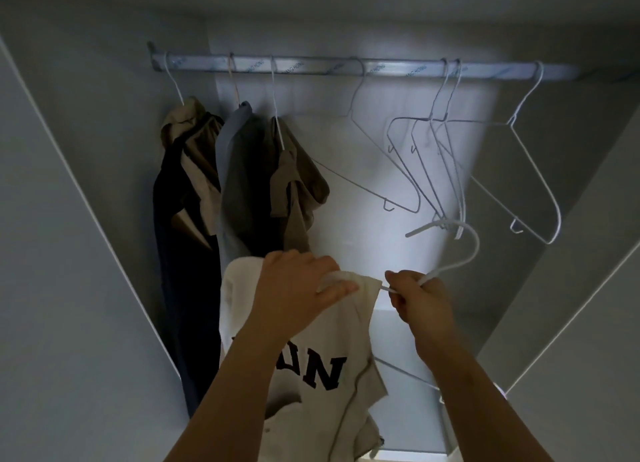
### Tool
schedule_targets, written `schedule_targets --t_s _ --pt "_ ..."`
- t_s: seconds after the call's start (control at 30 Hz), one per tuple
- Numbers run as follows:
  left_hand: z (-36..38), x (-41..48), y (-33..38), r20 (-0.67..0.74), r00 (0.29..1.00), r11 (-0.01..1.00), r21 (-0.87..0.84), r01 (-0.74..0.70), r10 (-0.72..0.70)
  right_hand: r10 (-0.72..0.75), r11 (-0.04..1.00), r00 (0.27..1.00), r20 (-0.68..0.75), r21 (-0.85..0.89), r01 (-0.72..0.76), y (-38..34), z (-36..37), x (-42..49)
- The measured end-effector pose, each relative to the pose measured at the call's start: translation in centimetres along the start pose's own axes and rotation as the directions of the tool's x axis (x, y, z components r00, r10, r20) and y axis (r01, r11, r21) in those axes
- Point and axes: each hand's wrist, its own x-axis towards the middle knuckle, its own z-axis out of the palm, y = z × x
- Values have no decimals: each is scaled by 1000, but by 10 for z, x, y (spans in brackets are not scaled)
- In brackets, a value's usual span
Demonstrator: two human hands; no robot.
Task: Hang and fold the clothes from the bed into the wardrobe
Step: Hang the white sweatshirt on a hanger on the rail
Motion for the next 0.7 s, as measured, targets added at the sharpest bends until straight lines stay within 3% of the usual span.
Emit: schedule_targets --t_s 0.1,0.13,0.2,0.27,0.33,0.4,0.47,0.53,0.57,0.63,0.7 --pt "3 5 6 -285 955 992 -73 -107 82 -83 993 995 -47 -83 79 -8 -3 3" --pt "3 6 7 -315 947 989 -106 -100 62 -137 984 988 -68 -121 128 -11 -4 4" --pt "1 6 9 -252 967 968 -251 -19 -47 -276 955 953 -125 -150 257 -17 -4 3" --pt "1 4 9 -112 962 899 -395 188 -250 -407 912 874 -264 -169 374 -17 -7 3" --pt "1 3 6 -122 916 827 -489 279 -382 -465 884 762 -451 -200 422 -12 -10 -2" --pt "-6 4 1 -130 839 712 -605 355 -529 -443 894 731 -519 -198 401 -1 -7 -12" --pt "-15 6 -4 -134 753 599 -701 387 -644 -415 899 827 -378 -309 310 20 -1 -21" --pt "-25 8 -9 -139 716 535 -764 362 -684 -237 912 955 -177 -381 155 41 9 -23" --pt "-30 9 -10 -147 719 530 -776 342 -679 -119 932 986 -118 -357 70 46 12 -21" --pt "-38 9 -11 -173 736 544 -783 301 -655 55 965 998 -44 -254 -64 48 14 -14" --pt "-42 8 -10 -196 748 556 -788 265 -634 115 986 992 44 -127 -108 42 10 -6"
